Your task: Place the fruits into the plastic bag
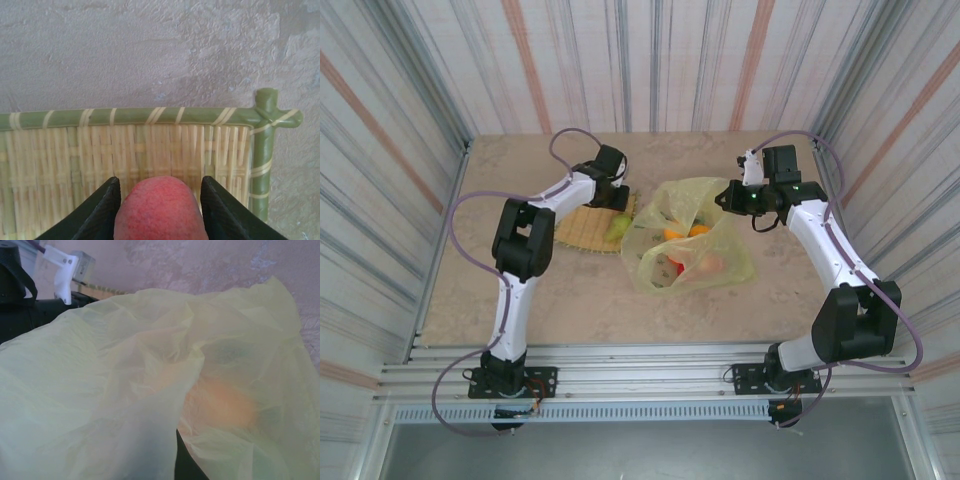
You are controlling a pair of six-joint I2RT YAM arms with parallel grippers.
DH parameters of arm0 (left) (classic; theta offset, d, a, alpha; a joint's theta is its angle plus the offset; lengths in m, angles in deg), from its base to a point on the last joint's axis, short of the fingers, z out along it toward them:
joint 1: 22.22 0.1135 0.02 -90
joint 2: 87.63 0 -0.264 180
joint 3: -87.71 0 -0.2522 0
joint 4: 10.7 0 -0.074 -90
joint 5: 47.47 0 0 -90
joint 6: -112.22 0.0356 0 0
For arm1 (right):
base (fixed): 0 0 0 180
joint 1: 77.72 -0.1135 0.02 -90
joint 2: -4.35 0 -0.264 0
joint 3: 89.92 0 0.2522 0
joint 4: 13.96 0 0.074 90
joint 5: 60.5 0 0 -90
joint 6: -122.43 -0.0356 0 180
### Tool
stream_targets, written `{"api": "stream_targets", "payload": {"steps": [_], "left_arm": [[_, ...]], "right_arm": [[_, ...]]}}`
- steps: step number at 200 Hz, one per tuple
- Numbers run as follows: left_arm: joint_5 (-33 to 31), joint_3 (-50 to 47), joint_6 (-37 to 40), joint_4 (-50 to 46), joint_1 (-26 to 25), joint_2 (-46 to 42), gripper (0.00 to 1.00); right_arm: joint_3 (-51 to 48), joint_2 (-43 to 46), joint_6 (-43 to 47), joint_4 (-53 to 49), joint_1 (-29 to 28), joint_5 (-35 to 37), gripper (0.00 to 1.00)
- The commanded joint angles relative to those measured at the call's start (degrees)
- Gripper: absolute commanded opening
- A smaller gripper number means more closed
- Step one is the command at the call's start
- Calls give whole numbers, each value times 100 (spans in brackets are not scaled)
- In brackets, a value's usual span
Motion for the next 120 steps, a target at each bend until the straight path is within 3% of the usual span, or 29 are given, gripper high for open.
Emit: {"api": "stream_targets", "payload": {"steps": [1, 65, 120], "left_arm": [[-65, -227, -22, 172, 88, -207, 43], [-50, -982, -169, 521, 383, -929, 40], [346, -2337, -602, 1204, 797, -2415, 40]], "right_arm": [[-73, 134, 58, -80, 13, -7, 0], [-1, 98, 65, -106, -1, 1, 0], [92, 28, 66, -128, -16, 17, 0]]}}
